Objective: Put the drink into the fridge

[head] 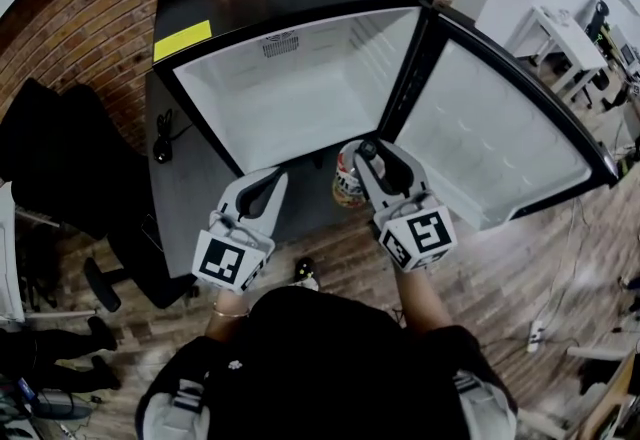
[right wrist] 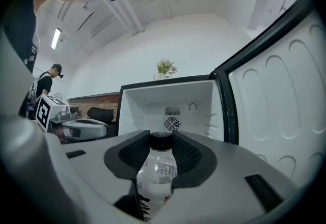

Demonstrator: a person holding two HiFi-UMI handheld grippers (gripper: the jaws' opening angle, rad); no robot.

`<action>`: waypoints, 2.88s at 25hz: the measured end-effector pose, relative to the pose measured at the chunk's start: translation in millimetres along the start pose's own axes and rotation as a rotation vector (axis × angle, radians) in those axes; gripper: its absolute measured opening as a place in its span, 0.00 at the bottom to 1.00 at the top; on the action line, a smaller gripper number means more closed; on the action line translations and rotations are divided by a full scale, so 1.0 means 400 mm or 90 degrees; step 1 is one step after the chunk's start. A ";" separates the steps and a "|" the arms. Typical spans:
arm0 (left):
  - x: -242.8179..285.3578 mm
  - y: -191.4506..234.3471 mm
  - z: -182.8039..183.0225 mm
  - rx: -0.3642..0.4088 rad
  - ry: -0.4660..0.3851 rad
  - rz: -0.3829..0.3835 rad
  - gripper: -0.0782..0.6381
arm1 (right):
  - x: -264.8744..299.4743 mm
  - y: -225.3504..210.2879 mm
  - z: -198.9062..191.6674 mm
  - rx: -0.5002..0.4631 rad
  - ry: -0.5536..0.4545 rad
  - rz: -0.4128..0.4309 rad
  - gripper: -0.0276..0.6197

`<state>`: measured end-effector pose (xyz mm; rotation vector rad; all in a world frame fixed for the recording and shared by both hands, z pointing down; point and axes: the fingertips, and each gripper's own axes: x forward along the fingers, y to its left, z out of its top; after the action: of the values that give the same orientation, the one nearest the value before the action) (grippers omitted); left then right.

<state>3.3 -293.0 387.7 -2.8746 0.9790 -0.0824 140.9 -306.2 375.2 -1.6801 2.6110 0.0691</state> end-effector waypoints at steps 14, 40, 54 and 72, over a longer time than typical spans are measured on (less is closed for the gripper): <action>0.014 0.085 -0.010 0.003 0.000 0.018 0.11 | 0.188 -0.064 -0.011 -0.031 0.009 0.002 0.25; 0.004 0.165 -0.011 0.006 -0.015 0.048 0.10 | 0.450 -0.226 -0.081 -0.047 0.095 -0.055 0.25; -0.024 0.194 -0.025 0.001 -0.006 0.070 0.11 | 0.559 -0.274 -0.116 -0.060 0.117 -0.065 0.25; -0.048 0.205 -0.053 -0.017 0.024 0.083 0.11 | 0.583 -0.316 -0.147 -0.088 0.127 -0.078 0.25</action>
<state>-63.2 -347.7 399.0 -2.8338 1.1810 -0.1133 159.1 -573.9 418.8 -1.9856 2.6909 0.0831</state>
